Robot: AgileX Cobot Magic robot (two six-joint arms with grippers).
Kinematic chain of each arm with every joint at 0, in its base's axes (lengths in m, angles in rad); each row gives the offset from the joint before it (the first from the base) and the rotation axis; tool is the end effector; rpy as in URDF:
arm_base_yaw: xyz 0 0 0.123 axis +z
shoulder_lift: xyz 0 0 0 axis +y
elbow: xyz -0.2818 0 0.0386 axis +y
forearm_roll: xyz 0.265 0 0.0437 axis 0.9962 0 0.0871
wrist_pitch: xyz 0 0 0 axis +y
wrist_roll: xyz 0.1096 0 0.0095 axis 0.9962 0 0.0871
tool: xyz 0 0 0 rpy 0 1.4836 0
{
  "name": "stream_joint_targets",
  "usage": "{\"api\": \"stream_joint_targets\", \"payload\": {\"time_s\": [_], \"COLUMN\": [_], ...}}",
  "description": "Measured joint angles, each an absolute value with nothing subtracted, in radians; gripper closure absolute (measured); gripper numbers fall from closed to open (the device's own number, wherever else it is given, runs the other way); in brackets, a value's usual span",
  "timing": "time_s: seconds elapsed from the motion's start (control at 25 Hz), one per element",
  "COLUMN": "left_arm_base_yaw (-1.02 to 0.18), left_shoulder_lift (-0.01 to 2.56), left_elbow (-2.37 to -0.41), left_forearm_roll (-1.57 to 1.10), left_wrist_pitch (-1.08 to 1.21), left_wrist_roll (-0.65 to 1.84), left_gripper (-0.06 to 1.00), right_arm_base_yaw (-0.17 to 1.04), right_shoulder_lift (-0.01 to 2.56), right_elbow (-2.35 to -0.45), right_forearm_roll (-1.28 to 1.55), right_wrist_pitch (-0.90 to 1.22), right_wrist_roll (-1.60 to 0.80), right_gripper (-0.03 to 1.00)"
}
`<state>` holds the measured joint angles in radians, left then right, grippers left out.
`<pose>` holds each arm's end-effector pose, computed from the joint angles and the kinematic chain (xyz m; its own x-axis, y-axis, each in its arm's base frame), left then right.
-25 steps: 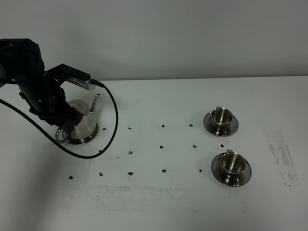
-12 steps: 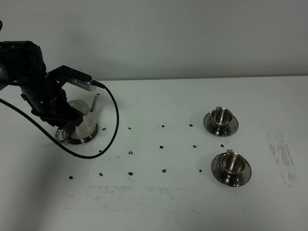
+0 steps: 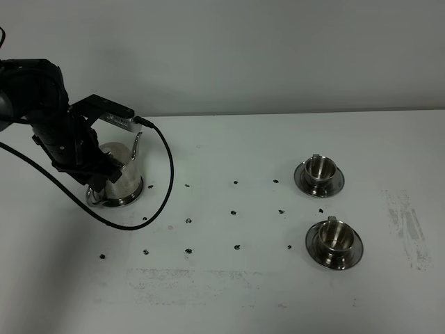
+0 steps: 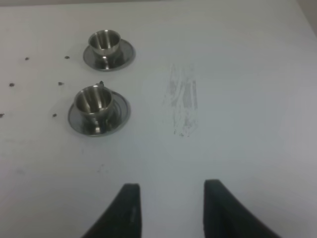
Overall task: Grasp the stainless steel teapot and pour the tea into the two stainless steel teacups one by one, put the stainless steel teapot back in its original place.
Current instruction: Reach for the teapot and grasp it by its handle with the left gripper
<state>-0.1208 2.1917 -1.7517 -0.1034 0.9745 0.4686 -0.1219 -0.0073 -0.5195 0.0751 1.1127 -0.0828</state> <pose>0.4757 -0.0672 0.1501 -0.8267 0.5008 -0.2563 0.5132 0.8580 0.0212 0.0222 0.0047 0.2781 -0.4763 0.0086 -0.8793 0.0391 0.9992 -0.0114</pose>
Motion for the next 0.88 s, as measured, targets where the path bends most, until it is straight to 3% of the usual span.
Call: {"api": "stream_joint_targets", "payload": {"time_s": [0.44,0.6,0.88], "left_arm_base_yaw": [-0.121,-0.121,-0.122], "left_shoulder_lift": [2.192,2.192,2.192], "left_elbow": [-1.744,-1.743,-1.743], "left_forearm_roll": [-0.102,-0.094,-0.085], "left_wrist_pitch": [0.983,0.985,0.985], "left_wrist_roll": [0.441,0.406,0.375], "left_gripper": [0.63,0.72,0.72], "right_arm_base_yaw": [-0.122,-0.122,-0.122], "right_shoulder_lift": [-0.007,-0.007,-0.007], "right_elbow": [-0.519,-0.519,-0.519], "right_forearm_roll": [0.075,0.075,0.075], "right_wrist_pitch": [1.113,1.113,1.113], "right_wrist_roll": [-0.083,-0.083,-0.083], "right_gripper": [0.67,0.67,0.67]}}
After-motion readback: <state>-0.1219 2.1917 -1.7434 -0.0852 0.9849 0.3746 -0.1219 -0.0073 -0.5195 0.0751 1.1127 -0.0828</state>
